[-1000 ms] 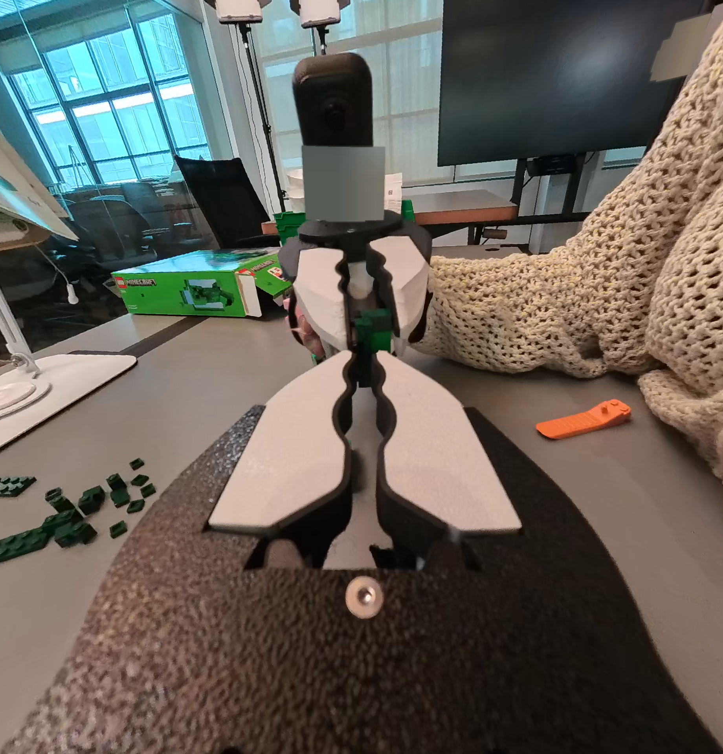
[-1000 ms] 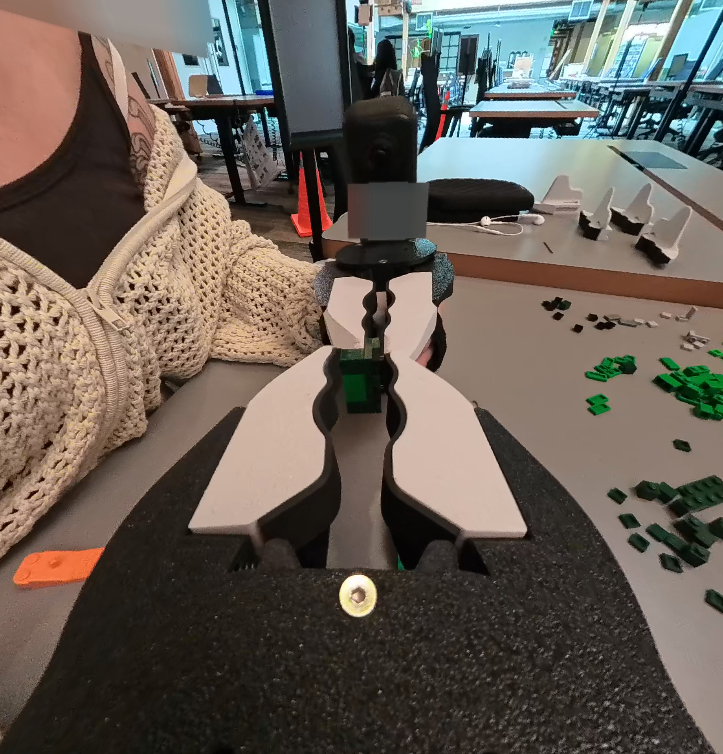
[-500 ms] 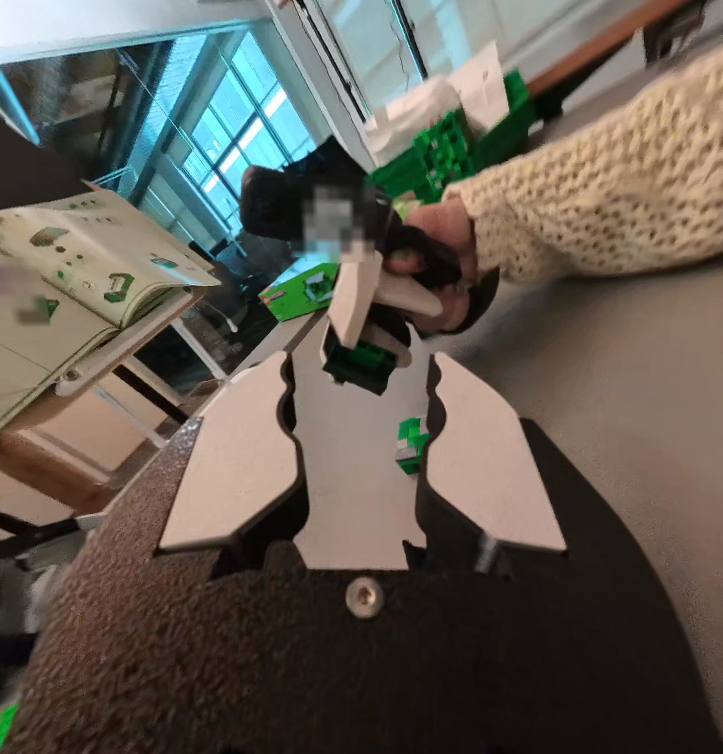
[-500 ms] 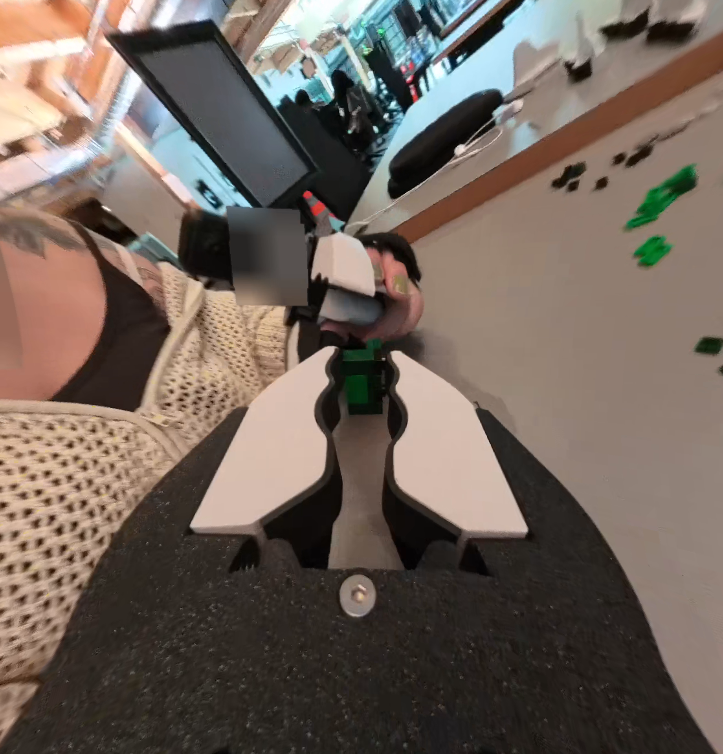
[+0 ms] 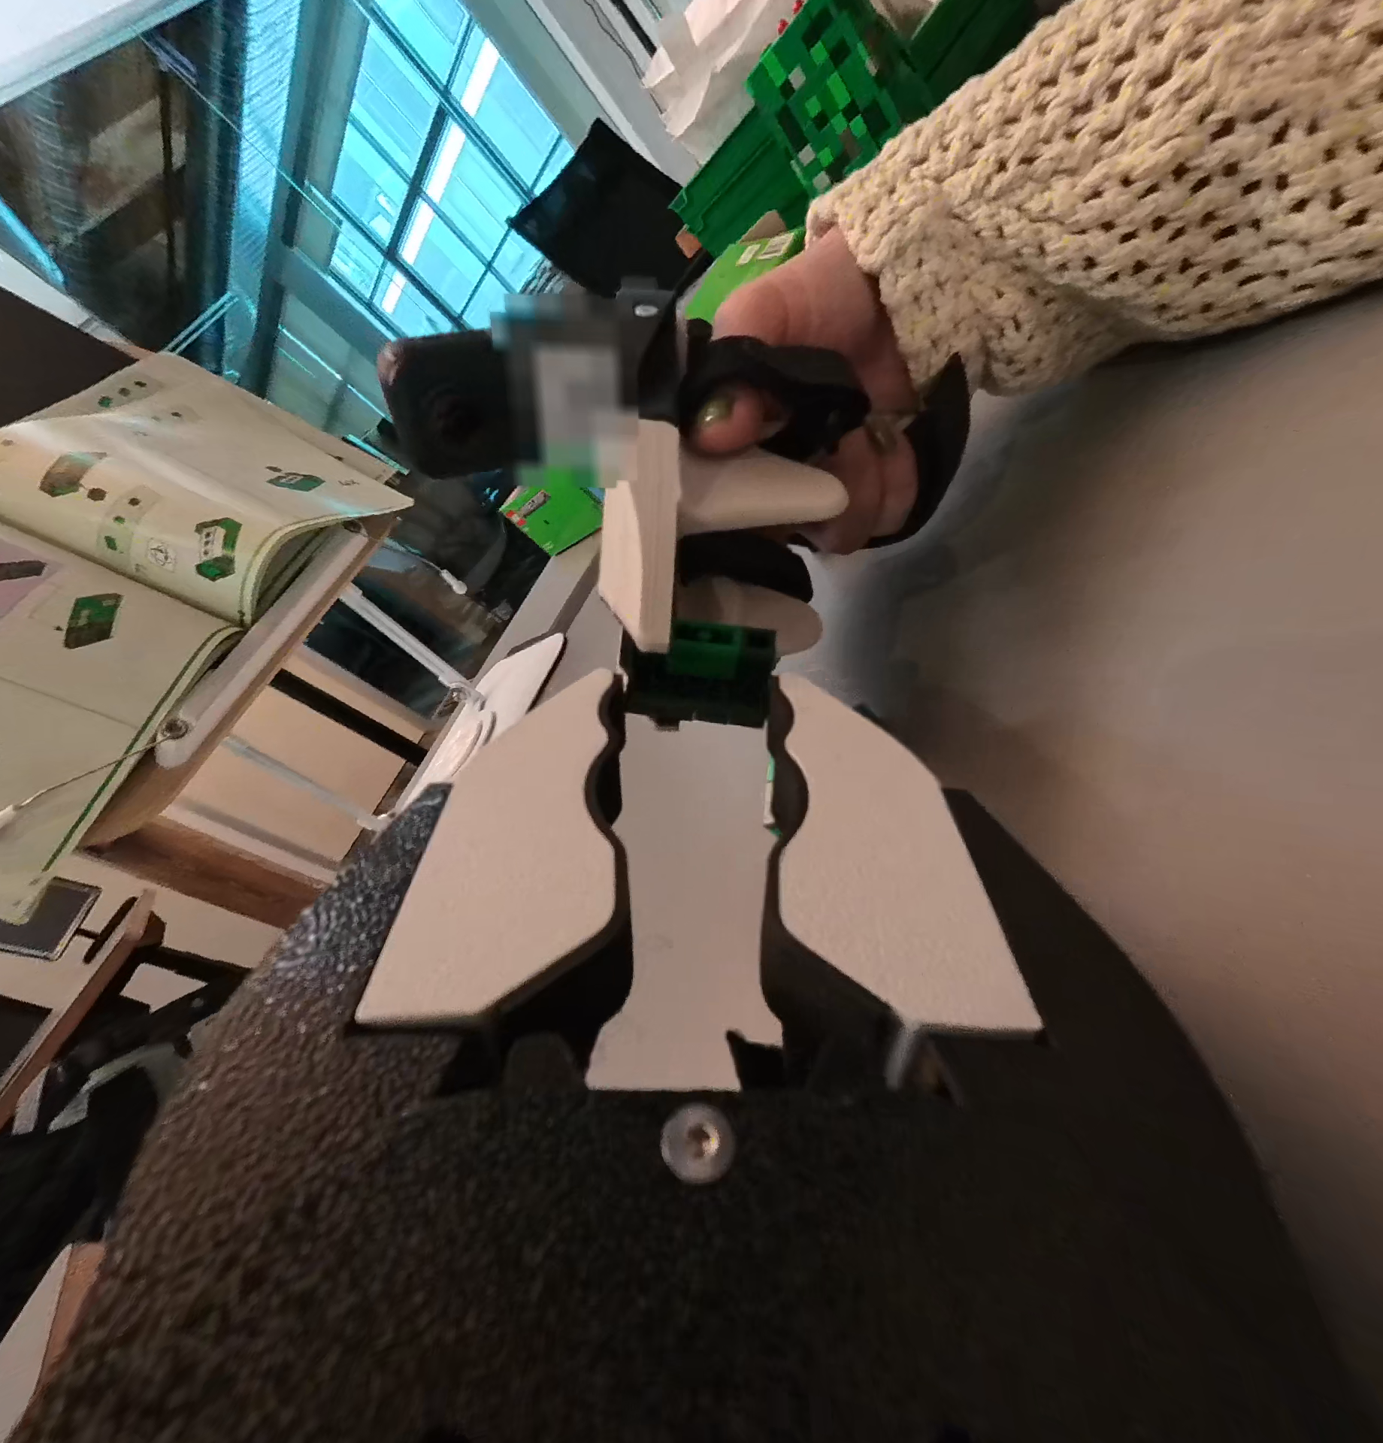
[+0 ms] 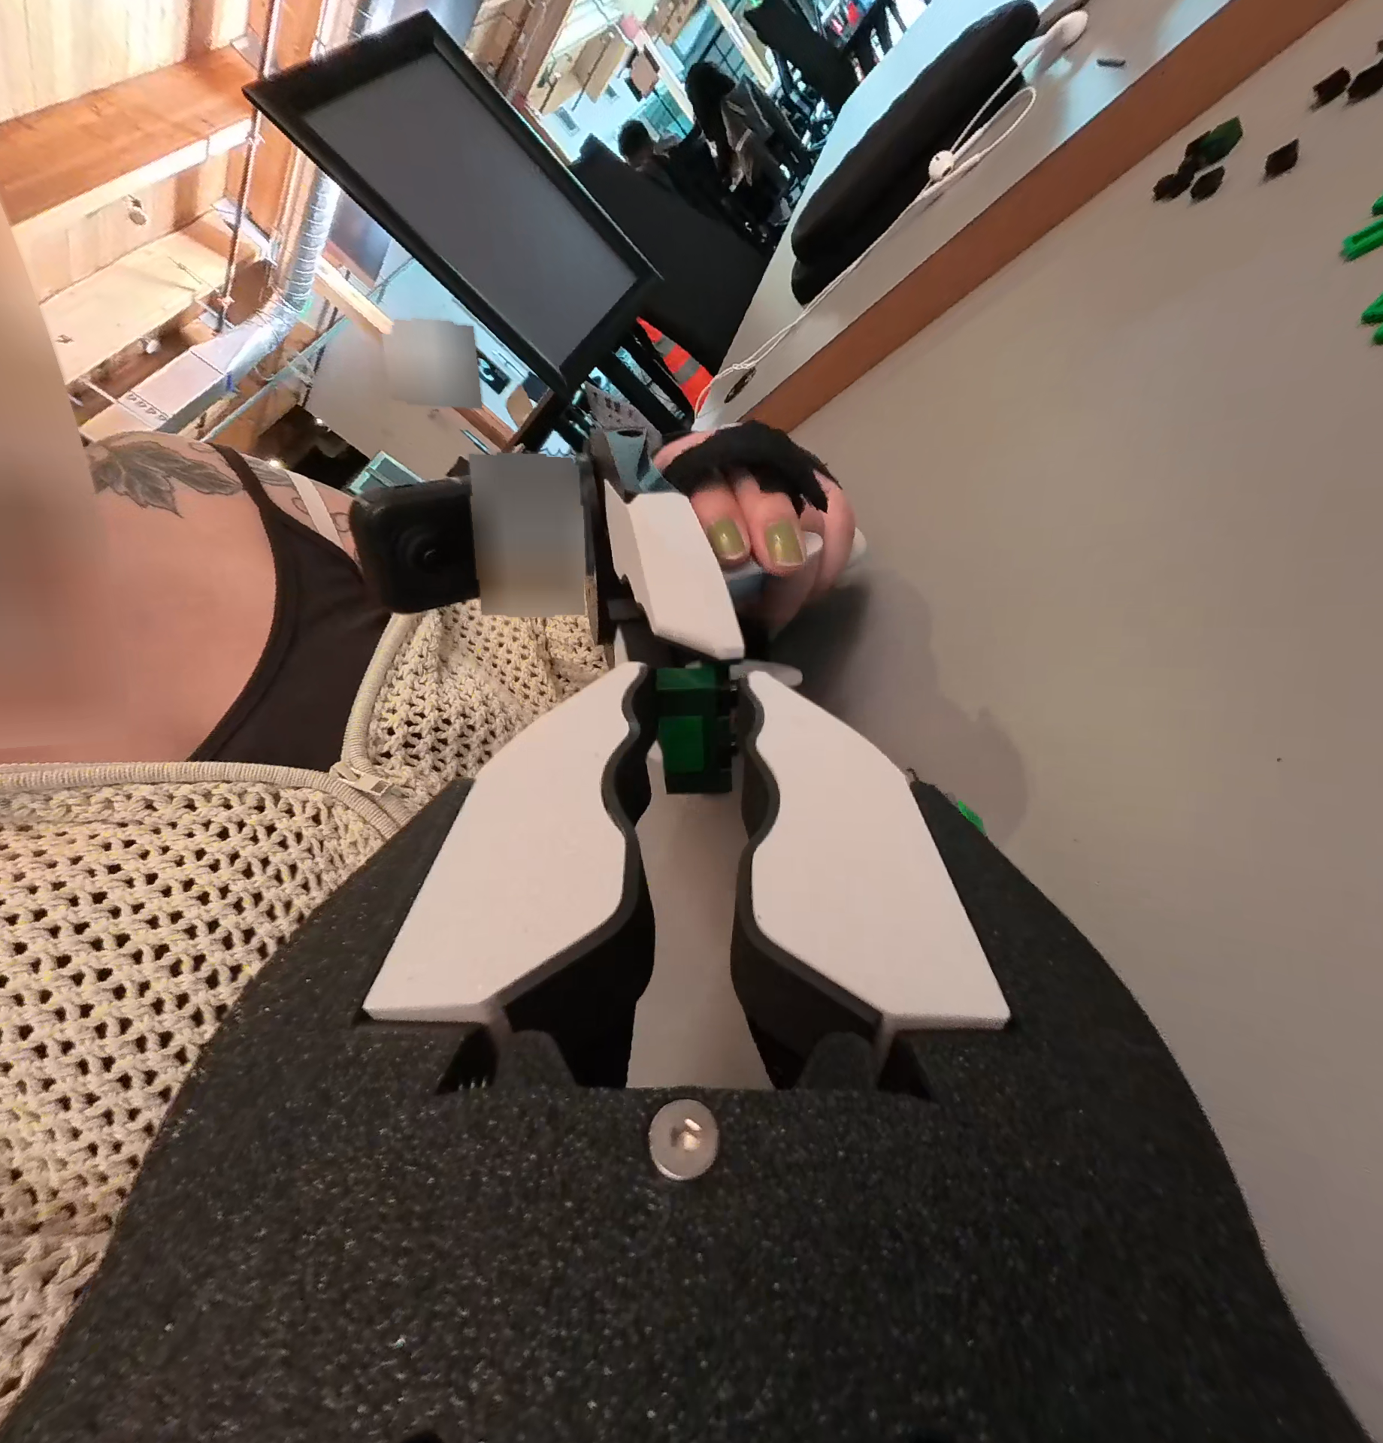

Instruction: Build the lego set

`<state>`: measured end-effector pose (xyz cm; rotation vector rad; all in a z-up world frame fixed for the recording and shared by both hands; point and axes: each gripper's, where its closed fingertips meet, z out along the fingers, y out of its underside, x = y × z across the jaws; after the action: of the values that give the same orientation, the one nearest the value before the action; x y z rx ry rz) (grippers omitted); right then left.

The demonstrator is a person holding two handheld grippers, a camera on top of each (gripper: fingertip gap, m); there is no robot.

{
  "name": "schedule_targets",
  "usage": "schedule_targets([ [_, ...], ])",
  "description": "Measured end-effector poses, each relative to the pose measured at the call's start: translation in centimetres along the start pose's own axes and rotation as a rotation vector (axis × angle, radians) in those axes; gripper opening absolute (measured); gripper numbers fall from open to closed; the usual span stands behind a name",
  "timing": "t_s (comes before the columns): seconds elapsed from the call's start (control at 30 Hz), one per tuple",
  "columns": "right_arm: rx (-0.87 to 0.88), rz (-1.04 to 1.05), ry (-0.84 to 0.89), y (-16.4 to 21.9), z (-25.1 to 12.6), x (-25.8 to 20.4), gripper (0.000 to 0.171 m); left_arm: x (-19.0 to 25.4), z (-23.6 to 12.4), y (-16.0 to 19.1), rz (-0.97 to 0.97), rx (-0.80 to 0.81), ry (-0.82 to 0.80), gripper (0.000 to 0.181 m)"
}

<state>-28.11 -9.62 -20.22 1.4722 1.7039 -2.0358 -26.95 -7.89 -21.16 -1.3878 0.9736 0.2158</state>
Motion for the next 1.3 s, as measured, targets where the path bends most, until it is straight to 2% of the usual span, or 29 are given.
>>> schedule_targets([
  [0.13, 0.053, -0.009, 0.005, -0.7, 0.0, 0.1, 0.02, -0.9, 0.0, 0.3, -0.034, -0.014, -0.051, 0.035],
  [0.2, 0.152, -0.071, 0.023, -2.3, -0.7, -0.1, 0.032, -1.8, -0.1, 0.6, -0.101, -0.016, -0.09, 0.035],
  [0.3, 0.345, -0.159, 0.072, -5.0, -3.3, -0.9, 0.037, -3.6, -0.7, 1.4, -0.225, -0.018, -0.152, 0.035],
  [0.43, 0.496, -0.369, 0.337, -6.5, -7.0, -1.0, 0.038, -4.8, -1.0, 2.3, -0.328, -0.028, -0.203, 0.035],
  [0.6, 0.556, -0.681, 0.797, -4.9, -11.9, -0.9, 0.038, -6.1, -1.5, 3.7, -0.344, -0.075, -0.286, 0.035],
  [0.73, 0.593, -0.794, 0.989, -3.2, -15.2, -1.1, 0.037, -6.6, -1.9, 4.3, -0.372, -0.072, -0.316, 0.035],
  [0.83, 0.556, -0.901, 1.092, -2.0, -16.4, -1.1, 0.035, -7.1, -2.1, 4.8, -0.382, -0.08, -0.345, 0.035],
  [0.93, 0.536, -1.008, 1.14, -1.5, -16.8, -1.2, 0.028, -7.5, -2.2, 4.8, -0.387, -0.078, -0.377, 0.035],
  [1.03, 0.567, -1.015, 1.083, -1.9, -16.5, -1.5, 0.028, -8.0, -1.4, 4.2, -0.423, -0.042, -0.41, 0.035],
  [1.3, 0.646, -0.931, 0.921, -2.5, -16.2, -1.7, 0.028, -6.9, 4.4, 1.8, -0.421, 0.026, -0.371, 0.035],
])
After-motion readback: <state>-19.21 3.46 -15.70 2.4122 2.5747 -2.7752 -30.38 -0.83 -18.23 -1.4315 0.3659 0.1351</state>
